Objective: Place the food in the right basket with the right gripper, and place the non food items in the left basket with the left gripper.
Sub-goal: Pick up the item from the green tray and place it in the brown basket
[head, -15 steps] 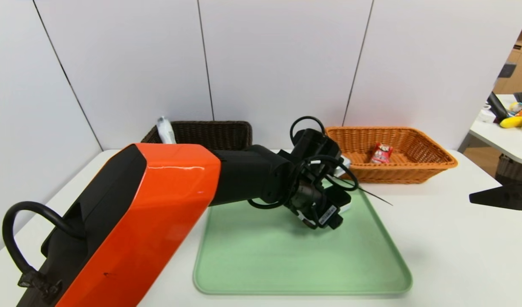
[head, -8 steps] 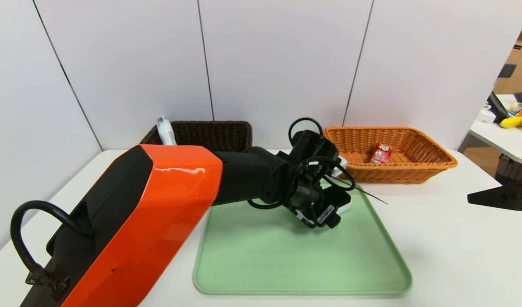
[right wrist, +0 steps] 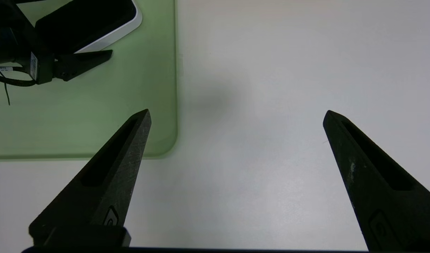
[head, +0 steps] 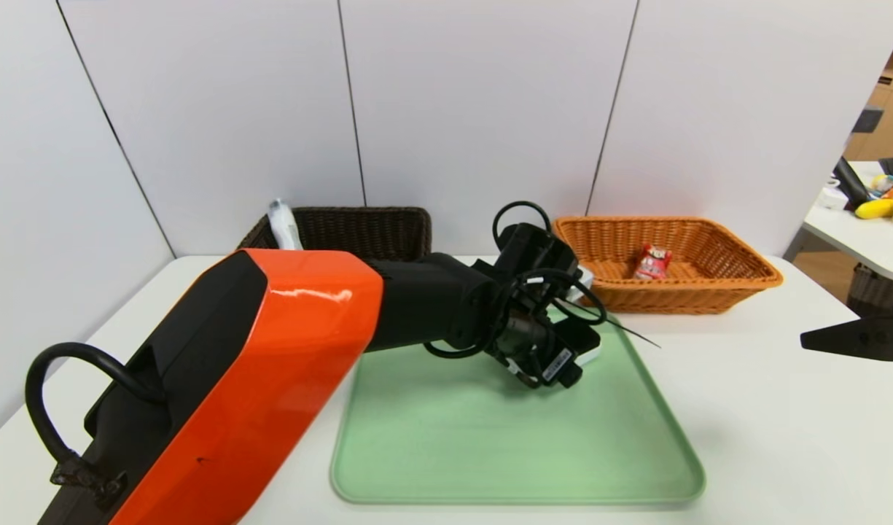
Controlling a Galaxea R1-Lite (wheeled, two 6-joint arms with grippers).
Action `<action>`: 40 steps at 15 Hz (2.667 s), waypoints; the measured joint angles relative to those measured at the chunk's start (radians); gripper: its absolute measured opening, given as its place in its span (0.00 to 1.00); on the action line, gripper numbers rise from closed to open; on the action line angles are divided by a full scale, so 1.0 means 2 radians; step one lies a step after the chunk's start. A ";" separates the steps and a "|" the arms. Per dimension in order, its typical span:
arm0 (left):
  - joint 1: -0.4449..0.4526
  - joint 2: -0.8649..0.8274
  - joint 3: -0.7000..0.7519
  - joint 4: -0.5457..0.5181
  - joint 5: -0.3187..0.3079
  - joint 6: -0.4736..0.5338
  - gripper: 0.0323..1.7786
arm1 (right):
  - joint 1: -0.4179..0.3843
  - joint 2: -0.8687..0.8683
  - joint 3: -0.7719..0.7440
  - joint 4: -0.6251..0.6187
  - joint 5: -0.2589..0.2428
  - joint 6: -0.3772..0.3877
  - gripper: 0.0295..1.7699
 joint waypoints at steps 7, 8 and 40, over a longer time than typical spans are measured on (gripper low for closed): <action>0.004 0.003 0.000 -0.001 -0.001 -0.001 0.56 | 0.007 -0.001 0.003 0.001 0.000 0.002 0.96; 0.004 0.003 0.000 -0.001 -0.001 -0.001 0.55 | 0.008 -0.001 0.003 0.000 -0.001 0.001 0.96; 0.038 -0.163 0.001 0.035 0.037 -0.078 0.47 | 0.013 -0.019 0.033 0.000 -0.001 0.003 0.96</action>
